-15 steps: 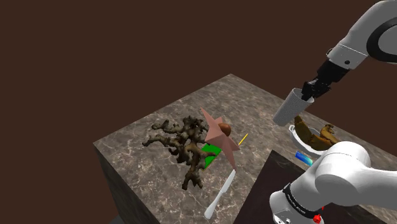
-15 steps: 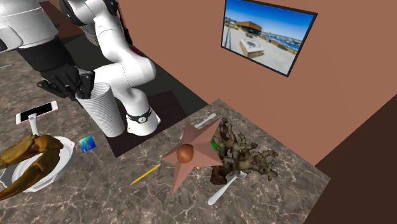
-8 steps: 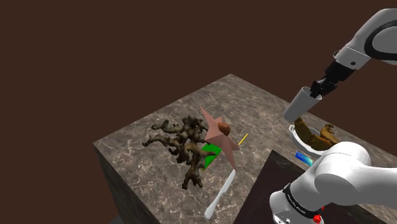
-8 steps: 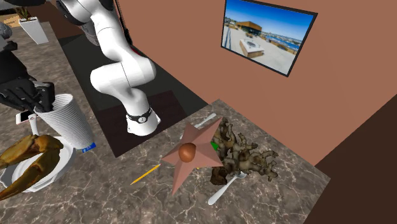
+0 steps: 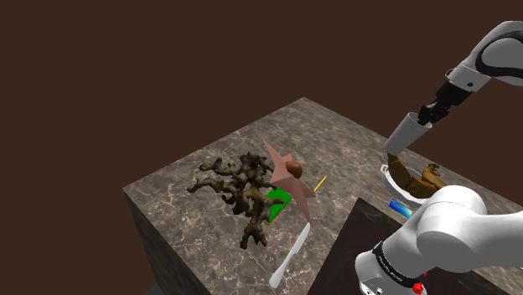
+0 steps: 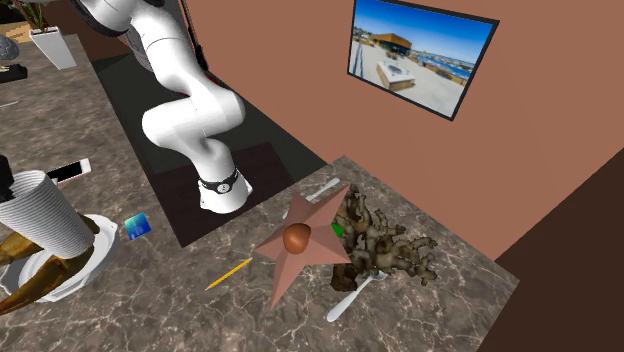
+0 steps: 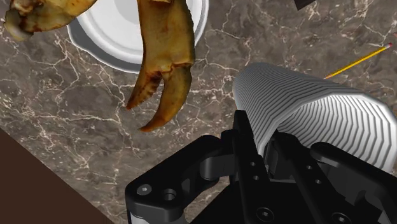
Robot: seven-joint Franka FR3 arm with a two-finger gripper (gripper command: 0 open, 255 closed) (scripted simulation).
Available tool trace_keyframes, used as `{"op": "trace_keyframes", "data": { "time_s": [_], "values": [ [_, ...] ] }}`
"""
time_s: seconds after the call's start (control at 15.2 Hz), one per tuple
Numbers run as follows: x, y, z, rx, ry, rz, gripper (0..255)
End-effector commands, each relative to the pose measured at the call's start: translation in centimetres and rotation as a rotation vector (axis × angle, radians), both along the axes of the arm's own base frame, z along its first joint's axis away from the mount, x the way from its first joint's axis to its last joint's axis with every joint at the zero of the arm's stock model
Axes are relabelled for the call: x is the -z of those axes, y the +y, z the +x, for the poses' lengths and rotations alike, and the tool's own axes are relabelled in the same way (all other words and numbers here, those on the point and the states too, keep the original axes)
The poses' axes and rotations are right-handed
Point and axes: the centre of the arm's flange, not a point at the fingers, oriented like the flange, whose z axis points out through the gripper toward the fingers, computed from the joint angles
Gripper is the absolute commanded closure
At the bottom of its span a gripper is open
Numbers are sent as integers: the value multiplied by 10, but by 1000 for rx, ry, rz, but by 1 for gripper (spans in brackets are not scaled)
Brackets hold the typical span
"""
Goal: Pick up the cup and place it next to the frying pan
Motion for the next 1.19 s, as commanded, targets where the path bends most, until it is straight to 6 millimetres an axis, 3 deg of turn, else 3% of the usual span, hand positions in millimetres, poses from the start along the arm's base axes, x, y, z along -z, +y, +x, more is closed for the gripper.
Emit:
{"op": "trace_keyframes", "data": {
  "time_s": [0.0, 1.12],
  "values": [
    [4, -27, -2, 0, 0, -1, 255],
    [29, -250, -13, 0, 0, -1, 255]
  ]
}}
